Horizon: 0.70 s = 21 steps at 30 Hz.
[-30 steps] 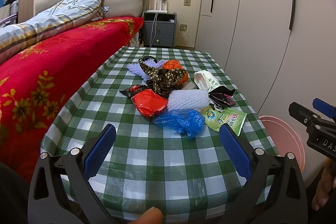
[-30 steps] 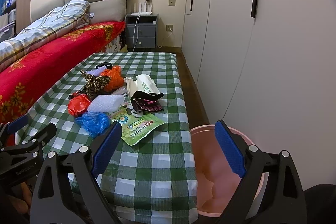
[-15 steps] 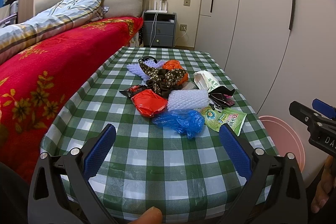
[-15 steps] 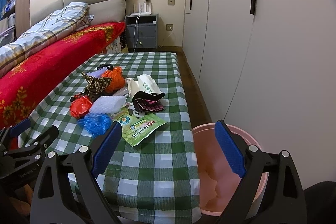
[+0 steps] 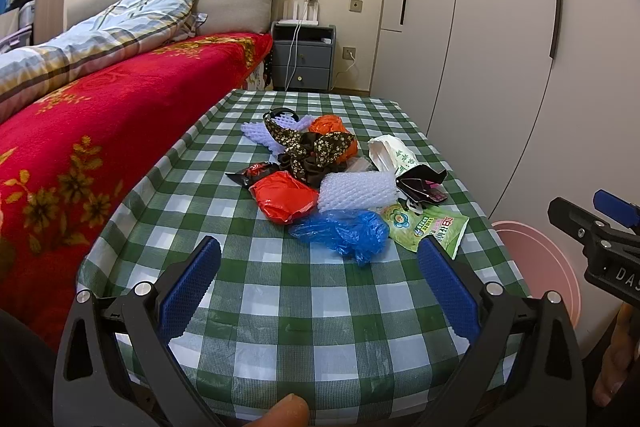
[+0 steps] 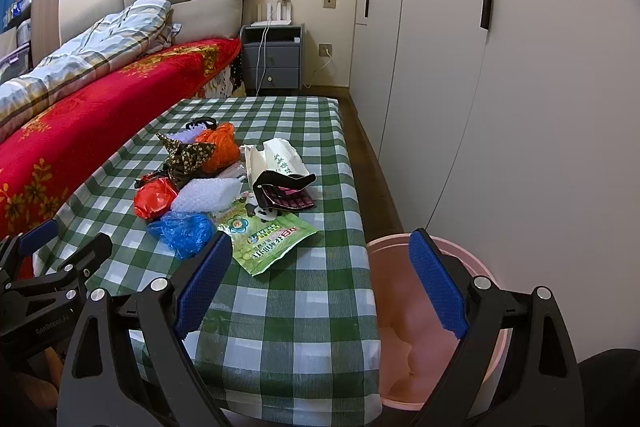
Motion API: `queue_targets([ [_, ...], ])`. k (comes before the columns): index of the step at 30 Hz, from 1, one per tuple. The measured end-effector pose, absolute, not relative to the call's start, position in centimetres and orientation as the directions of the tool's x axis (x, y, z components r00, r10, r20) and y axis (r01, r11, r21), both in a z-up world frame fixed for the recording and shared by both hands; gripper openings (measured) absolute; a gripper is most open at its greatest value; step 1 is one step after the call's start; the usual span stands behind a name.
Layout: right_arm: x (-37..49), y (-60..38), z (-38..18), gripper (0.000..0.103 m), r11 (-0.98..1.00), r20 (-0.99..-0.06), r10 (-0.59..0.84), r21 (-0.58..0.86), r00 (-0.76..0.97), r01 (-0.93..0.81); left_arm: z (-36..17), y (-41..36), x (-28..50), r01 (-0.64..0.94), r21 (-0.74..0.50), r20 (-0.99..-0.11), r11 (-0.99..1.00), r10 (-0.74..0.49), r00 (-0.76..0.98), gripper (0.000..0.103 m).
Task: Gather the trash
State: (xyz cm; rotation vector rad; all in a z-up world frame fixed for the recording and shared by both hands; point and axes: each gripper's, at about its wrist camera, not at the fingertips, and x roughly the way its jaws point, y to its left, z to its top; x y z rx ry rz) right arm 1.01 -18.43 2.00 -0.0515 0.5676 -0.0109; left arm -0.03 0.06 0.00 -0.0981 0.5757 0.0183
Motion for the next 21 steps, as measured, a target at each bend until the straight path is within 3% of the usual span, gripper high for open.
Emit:
queue_targets([
  [16,0.92,-18.38,1.93,0.088,0.999,-0.548,-0.005,-0.033,0.836,-0.015,0.01,0.07,-0.04,-0.045,-0.088,-0.544,0.995,-0.010,0.839,0.095],
  [21,0.95,-18.31,1.61,0.077,0.999,-0.561,0.022,-0.009,0.828,-0.033,-0.01,0.04,0.00,-0.047,-0.088,-0.545,0.995,-0.009,0.838,0.095],
])
